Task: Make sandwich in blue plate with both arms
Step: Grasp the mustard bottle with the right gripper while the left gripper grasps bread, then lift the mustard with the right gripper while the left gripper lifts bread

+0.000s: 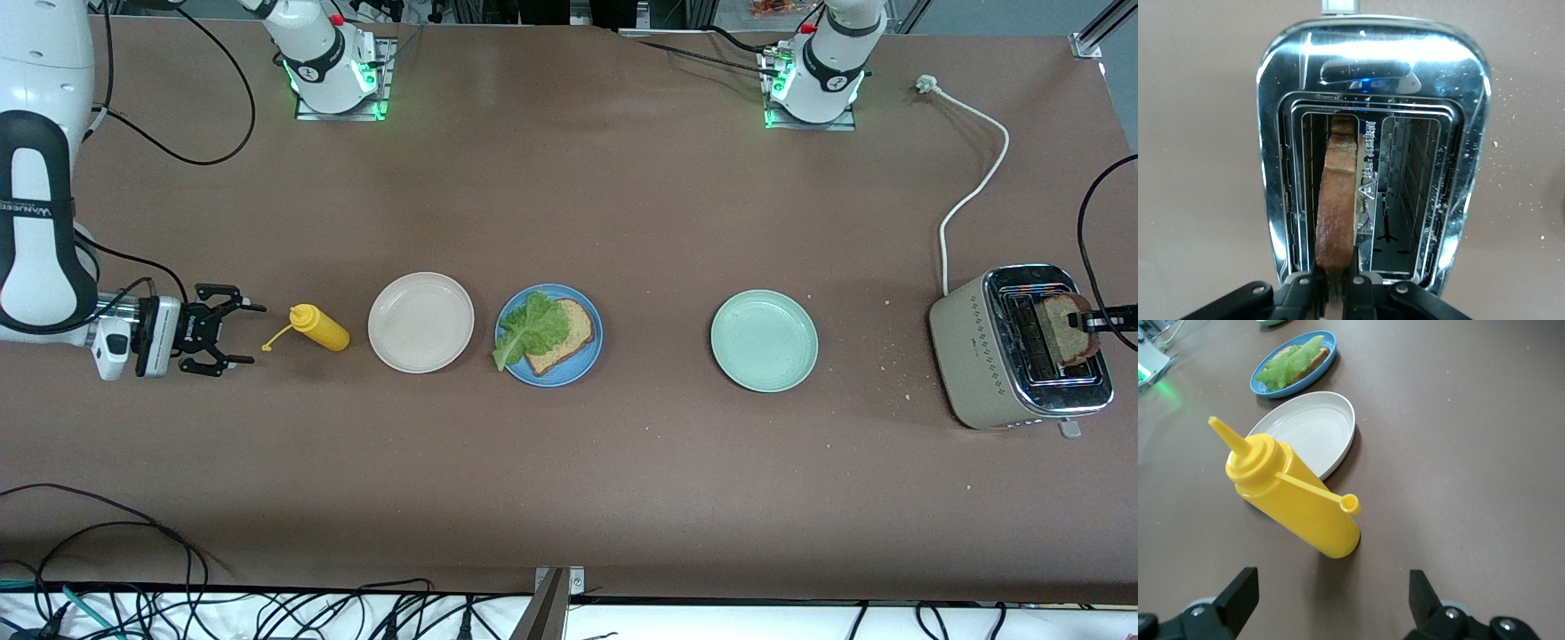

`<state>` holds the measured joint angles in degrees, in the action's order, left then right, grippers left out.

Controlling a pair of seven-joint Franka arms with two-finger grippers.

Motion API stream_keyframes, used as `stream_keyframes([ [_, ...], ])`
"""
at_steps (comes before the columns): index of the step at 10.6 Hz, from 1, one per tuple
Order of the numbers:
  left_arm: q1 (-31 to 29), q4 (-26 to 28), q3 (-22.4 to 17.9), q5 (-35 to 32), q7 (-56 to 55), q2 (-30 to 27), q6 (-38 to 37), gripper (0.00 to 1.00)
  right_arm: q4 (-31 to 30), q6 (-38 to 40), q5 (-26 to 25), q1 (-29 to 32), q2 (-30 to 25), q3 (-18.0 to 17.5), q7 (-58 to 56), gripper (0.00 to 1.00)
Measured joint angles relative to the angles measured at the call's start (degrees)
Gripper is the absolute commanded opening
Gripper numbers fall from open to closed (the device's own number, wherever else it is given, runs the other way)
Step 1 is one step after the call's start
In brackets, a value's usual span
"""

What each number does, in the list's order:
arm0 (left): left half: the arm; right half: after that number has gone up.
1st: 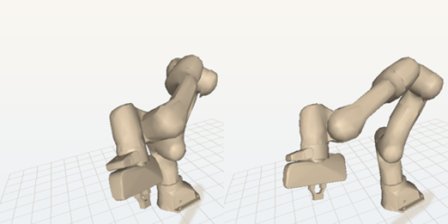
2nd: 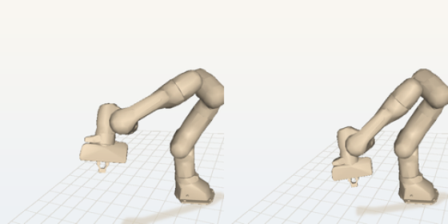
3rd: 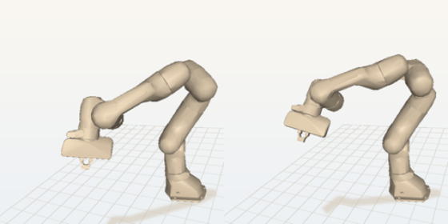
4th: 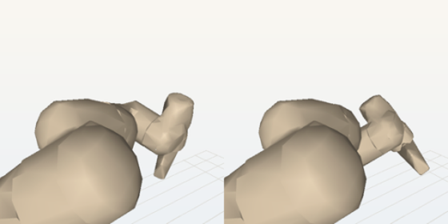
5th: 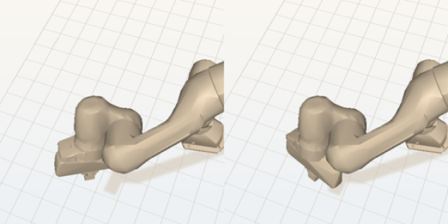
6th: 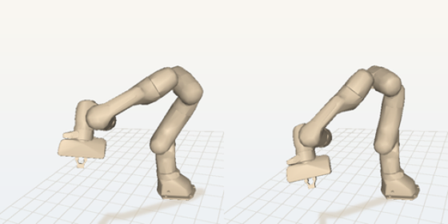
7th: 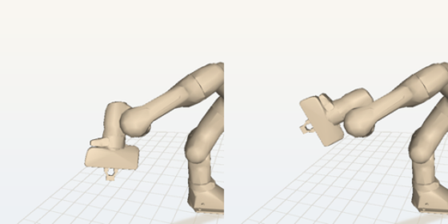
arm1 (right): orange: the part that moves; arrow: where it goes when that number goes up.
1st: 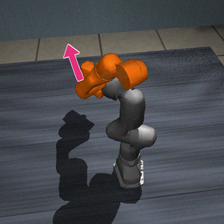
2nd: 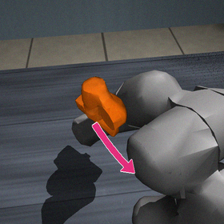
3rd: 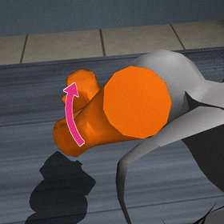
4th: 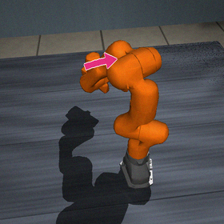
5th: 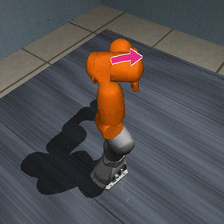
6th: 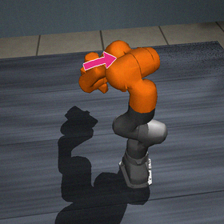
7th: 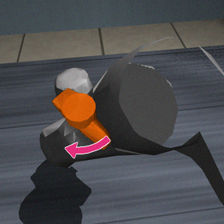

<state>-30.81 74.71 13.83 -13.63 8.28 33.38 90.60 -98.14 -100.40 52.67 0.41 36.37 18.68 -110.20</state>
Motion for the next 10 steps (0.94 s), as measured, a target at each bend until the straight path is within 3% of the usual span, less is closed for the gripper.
stream_keyframes([
  [2, 0.1, -0.19, 0.42, 0.0, 0.72, -1.95, -0.96, 0.0, -0.01, 0.21, 2.24, -0.02, 1.22, -0.3, -6.56, 1.0],
  [6, 0.16, -0.4, 1.08, 0.0, 3.85, -7.16, -5.58, 0.0, -0.1, 5.89, 12.76, -0.01, 6.78, -0.47, -17.5, 1.0],
  [8, 0.17, -0.47, 1.97, 0.06, 4.87, -10.12, -6.97, 0.0, -0.1, 8.63, 15.08, 0.03, 9.16, -1.1, -19.3, 1.0],
  [9, 0.18, -0.47, 2.43, 0.6, 4.92, -11.5, -8.0, 0.0, -0.1, 9.16, 16.1, 0.0, 9.75, -1.68, -19.57, 0.93],
  [10, 0.19, -0.48, 2.64, 1.95, 4.93, -12.74, -8.54, 0.0, -0.09, 9.74, 17.02, -0.01, 10.19, -2.07, -19.58, 0.57],
])
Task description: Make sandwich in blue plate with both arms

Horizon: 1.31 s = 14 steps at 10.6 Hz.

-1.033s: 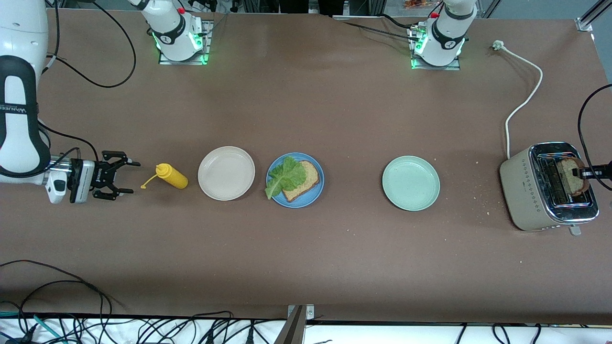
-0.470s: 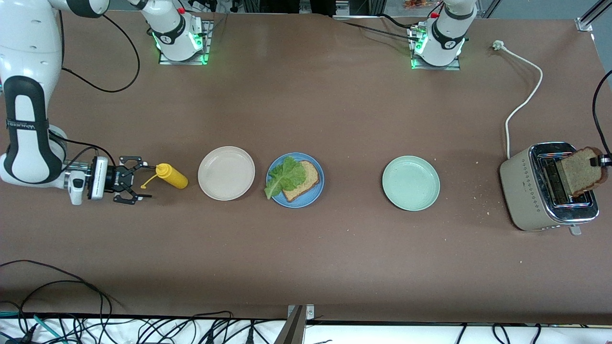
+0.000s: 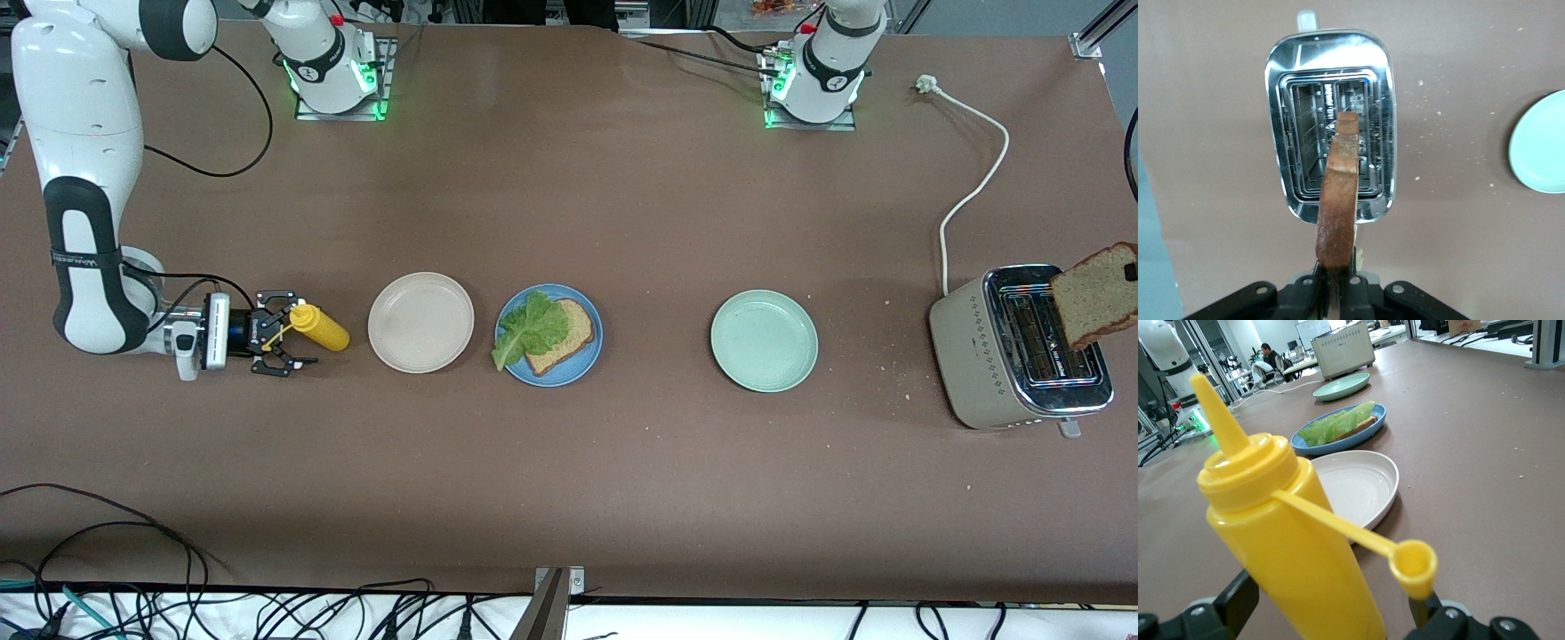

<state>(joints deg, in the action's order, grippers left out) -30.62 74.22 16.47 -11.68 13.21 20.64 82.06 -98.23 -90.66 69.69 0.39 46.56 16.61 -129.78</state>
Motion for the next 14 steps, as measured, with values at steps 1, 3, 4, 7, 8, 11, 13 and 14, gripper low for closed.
stream_keyframes([
  [1, 0.0, 0.0, 0.01, 2.09, 0.02, -1.06, -0.33, 0.0, 0.0, 0.37, 1.12, -0.01, 0.51, -0.17, -0.12, 0.3],
  [3, 0.01, 0.0, 0.05, 6.31, 0.02, -2.61, -1.72, 0.0, 0.0, 0.6, 2.04, 0.01, 1.35, -0.19, -0.43, 0.1],
  [4, 0.02, 0.0, 0.25, 8.04, -0.01, -3.08, -2.47, 0.0, 0.03, 0.61, 2.04, 0.0, 1.47, -0.19, -0.34, 0.07],
  [7, 0.16, 0.18, 2.3, 9.27, -1.71, -3.55, -3.78, 0.0, 2.59, 0.61, -0.11, -0.03, 1.44, -0.17, 7.91, 0.04],
  [8, 0.27, 0.61, 2.54, 10.25, -1.97, -3.54, -3.8, 0.0, 4.91, 0.66, -2.61, -0.07, 1.33, -0.18, 12.75, 0.04],
  [11, 0.12, 1.22, 2.41, 12.87, -2.37, -2.89, -3.71, 0.0, 13.25, 1.59, -12.5, -2.02, -0.39, -0.42, 27.72, 0.04],
  [13, 0.09, 1.29, 2.38, 12.92, -2.44, -2.2, -3.48, 0.0, 18.66, 2.05, -20.41, -6.36, -2.04, -0.6, 33.06, 0.04],
  [14, 0.07, 1.3, 2.39, 12.93, -2.44, -1.89, -3.41, 0.0, 21.09, 2.06, -25.0, -9.73, -3.08, -0.63, 38.44, 0.04],
])
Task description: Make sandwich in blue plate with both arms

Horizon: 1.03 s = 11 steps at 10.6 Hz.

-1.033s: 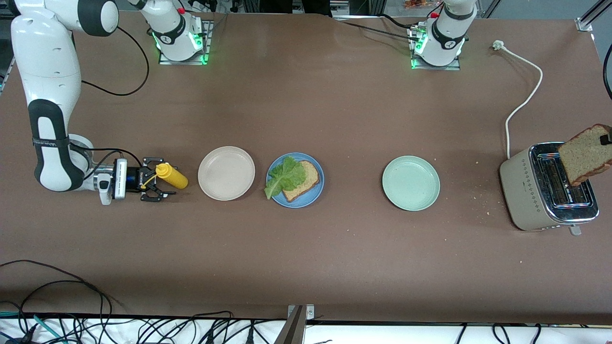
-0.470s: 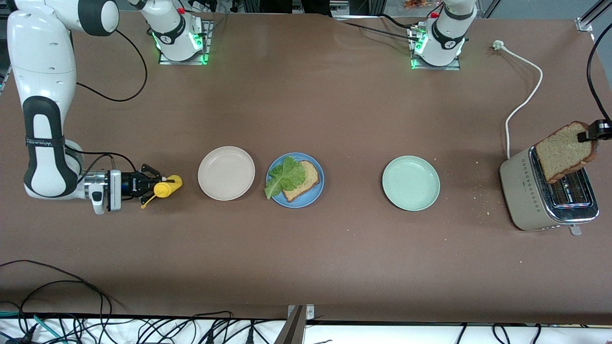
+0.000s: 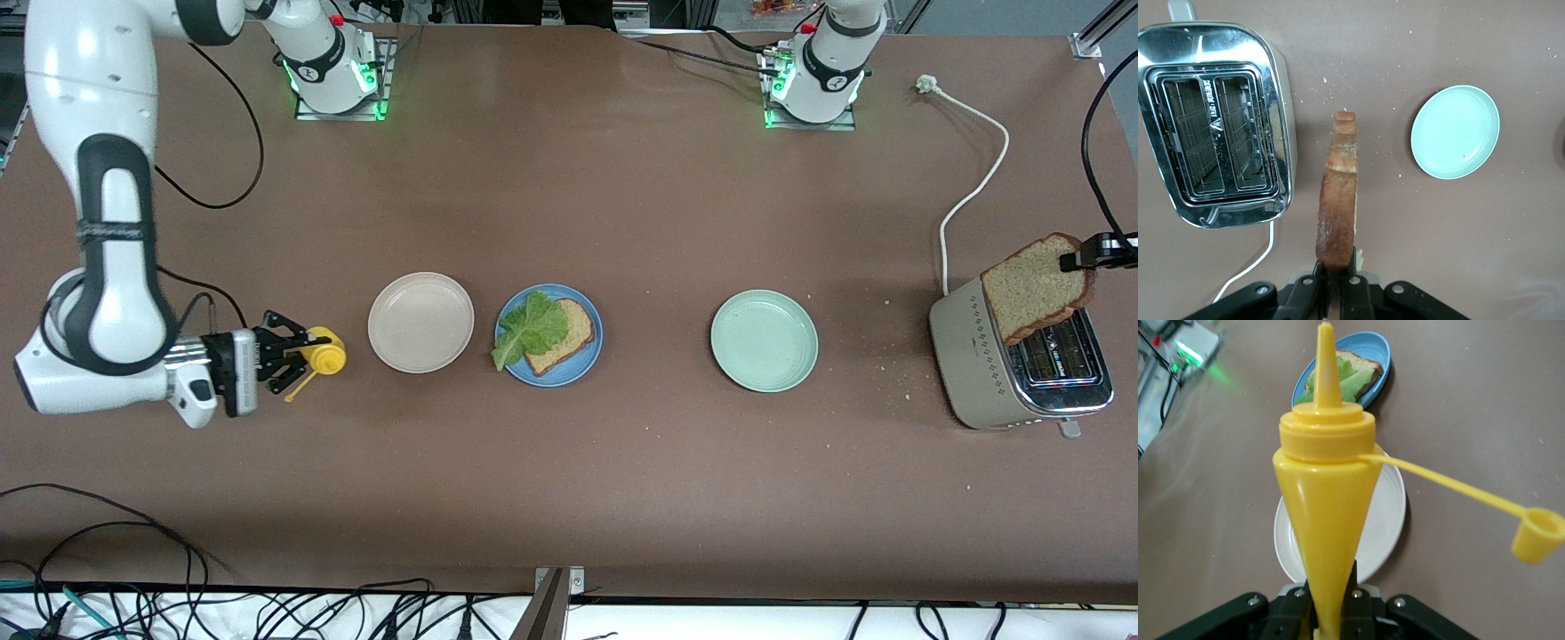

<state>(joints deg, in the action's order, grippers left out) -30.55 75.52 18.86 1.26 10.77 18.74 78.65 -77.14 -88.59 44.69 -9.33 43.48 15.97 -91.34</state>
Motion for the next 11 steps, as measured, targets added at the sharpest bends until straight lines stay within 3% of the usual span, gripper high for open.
stream_keyframes([
  [6, -0.12, 0.0, 0.04, 0.02, 0.0, 0.36, 0.09, 0.0, 6.11, 0.02, -25.97, -19.55, -5.06, 0.03, 26.25, 0.07],
  [8, -0.11, 0.0, 0.07, 0.04, 0.0, 0.36, 0.11, 0.0, 6.93, -0.61, -37.69, -26.83, -5.0, -0.06, 32.57, 0.07],
  [11, -0.01, 0.0, 0.13, 0.06, 0.0, 0.37, 0.11, 0.0, 7.03, -1.2, -46.74, -32.95, -2.72, -0.05, 35.94, 0.06],
])
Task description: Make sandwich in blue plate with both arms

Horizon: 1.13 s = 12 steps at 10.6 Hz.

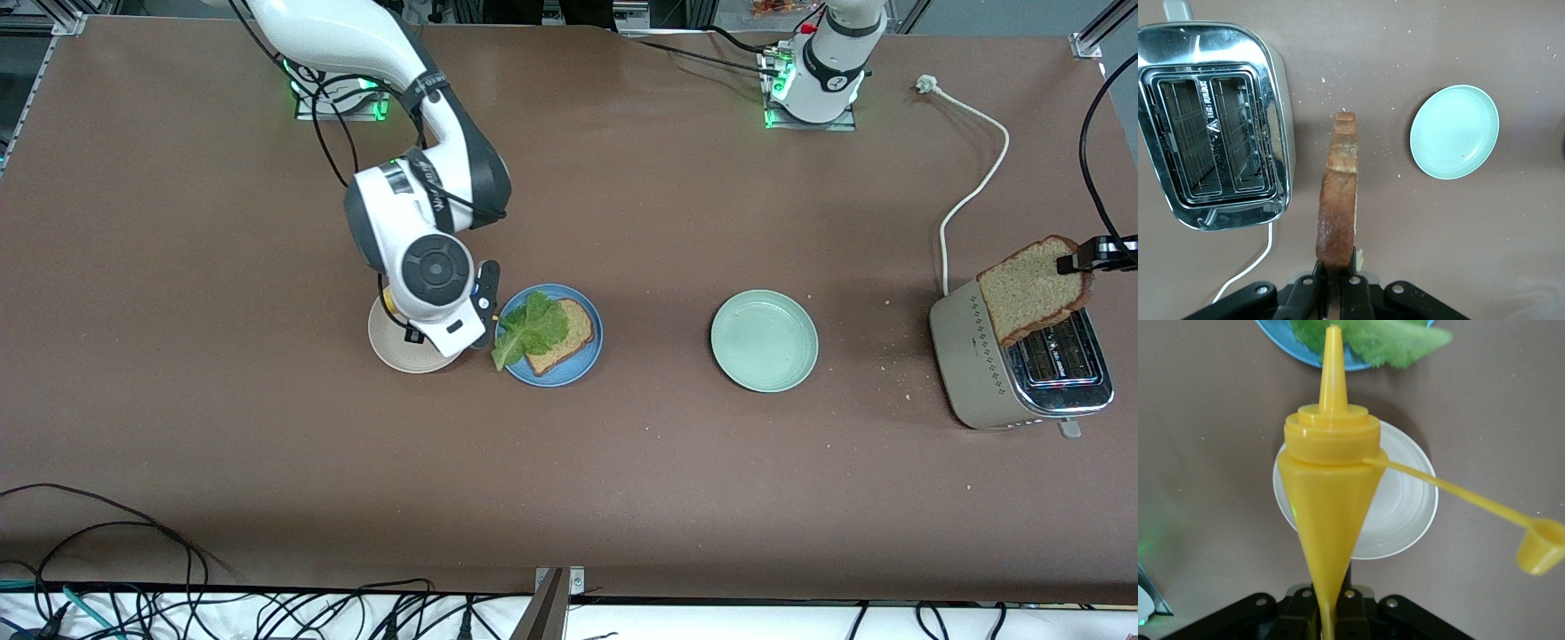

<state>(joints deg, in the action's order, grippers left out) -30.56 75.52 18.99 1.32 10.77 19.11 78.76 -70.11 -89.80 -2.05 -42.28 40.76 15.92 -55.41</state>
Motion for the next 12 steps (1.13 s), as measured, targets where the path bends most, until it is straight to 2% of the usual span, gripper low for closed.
stream_keyframes([
  [3, 0.33, 0.0, 0.07, 0.01, 0.0, 0.01, 0.0, 0.0, 0.08, -0.65, -10.43, -2.57, 2.57, -0.03, 1.82, 0.05],
  [7, 1.05, -0.01, 0.13, 0.02, -0.08, -0.02, 0.0, 0.0, 0.17, -0.66, -23.45, -10.41, 4.68, -0.1, 5.98, 0.05],
  [10, 1.08, -0.03, 0.13, 0.02, -0.11, -0.12, 0.0, 0.0, 0.29, -0.64, -24.68, -11.55, 4.95, 0.32, 6.57, 0.05],
  [11, 1.08, -0.08, 0.13, 0.02, -0.11, -0.17, 0.0, 0.0, 0.44, -0.61, -23.71, -11.05, 4.93, 0.7, 6.57, 0.05],
  [12, 1.08, -0.14, 0.15, 0.02, -0.11, -0.29, 0.0, 0.0, 0.55, -0.6, -20.05, -9.87, 4.84, 1.25, 6.09, 0.05],
])
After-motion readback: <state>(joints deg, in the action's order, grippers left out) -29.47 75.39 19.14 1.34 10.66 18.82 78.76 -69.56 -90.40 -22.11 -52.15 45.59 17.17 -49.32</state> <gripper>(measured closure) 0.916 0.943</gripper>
